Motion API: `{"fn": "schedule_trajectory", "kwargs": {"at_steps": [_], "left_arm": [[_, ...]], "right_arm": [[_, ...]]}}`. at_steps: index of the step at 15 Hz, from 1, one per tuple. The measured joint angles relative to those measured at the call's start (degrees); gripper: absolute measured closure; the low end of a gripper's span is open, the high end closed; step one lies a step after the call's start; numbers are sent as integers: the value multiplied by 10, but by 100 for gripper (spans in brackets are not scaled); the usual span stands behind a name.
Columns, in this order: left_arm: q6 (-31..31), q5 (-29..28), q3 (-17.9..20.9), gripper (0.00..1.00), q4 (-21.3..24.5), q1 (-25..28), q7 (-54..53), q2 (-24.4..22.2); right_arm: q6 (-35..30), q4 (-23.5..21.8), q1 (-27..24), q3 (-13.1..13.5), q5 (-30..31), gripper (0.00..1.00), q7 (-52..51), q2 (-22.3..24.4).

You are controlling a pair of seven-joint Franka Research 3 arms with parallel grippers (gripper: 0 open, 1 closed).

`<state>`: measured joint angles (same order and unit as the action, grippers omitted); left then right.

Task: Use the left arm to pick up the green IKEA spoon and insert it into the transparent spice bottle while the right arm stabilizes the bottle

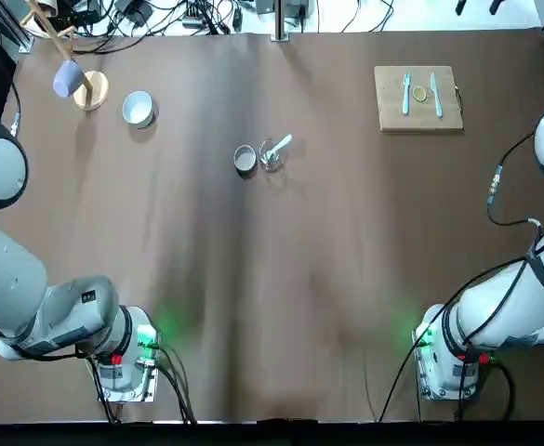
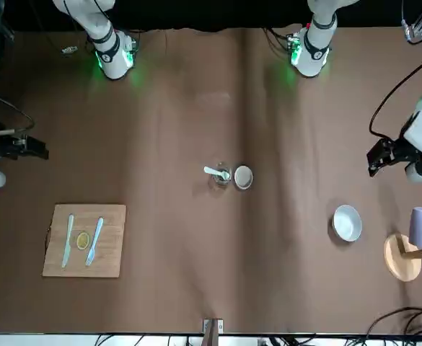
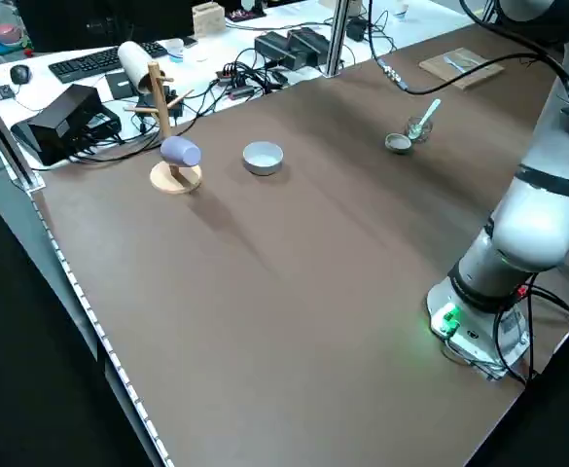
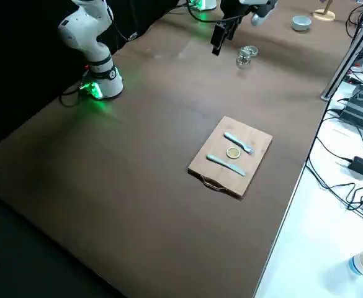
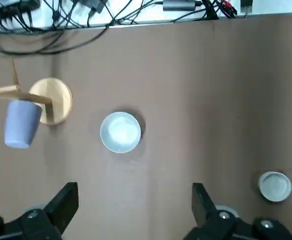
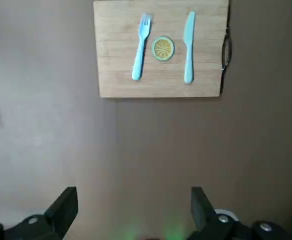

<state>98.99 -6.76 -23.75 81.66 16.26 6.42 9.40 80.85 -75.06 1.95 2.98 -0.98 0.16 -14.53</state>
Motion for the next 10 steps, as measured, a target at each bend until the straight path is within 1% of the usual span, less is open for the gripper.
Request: {"fn": "schedule_trajectory", "kwargs": {"at_steps": [1, 2, 3, 4, 5, 6, 7, 10], "left_arm": [[-2, 14, 6, 0, 2, 3, 0, -3], [-3, 26, 20, 0, 6, -3, 0, -8], [-3, 38, 44, 0, 12, -19, 0, -15], [-4, 50, 79, 0, 19, -47, 0, -23], [-4, 62, 112, 0, 24, -76, 0, -30], [-6, 70, 132, 0, 28, -94, 1, -37], [-10, 73, 140, 0, 30, -102, 3, -42], [-21, 74, 143, 0, 34, -104, 3, -47]], "right_arm": [[19, -30, -5, 0, 1, 0, 1, 18], [35, -59, -8, 0, 1, 0, 1, 38], [44, -83, -9, 0, 2, 0, 1, 56], [49, -99, -10, 0, 5, 0, 2, 73], [51, -111, -12, 0, 7, 0, 4, 87], [51, -120, -16, 1, 8, 0, 5, 99], [53, -128, -20, 1, 8, 0, 5, 107], [72, -153, -22, 0, 8, 0, 5, 118]]}}
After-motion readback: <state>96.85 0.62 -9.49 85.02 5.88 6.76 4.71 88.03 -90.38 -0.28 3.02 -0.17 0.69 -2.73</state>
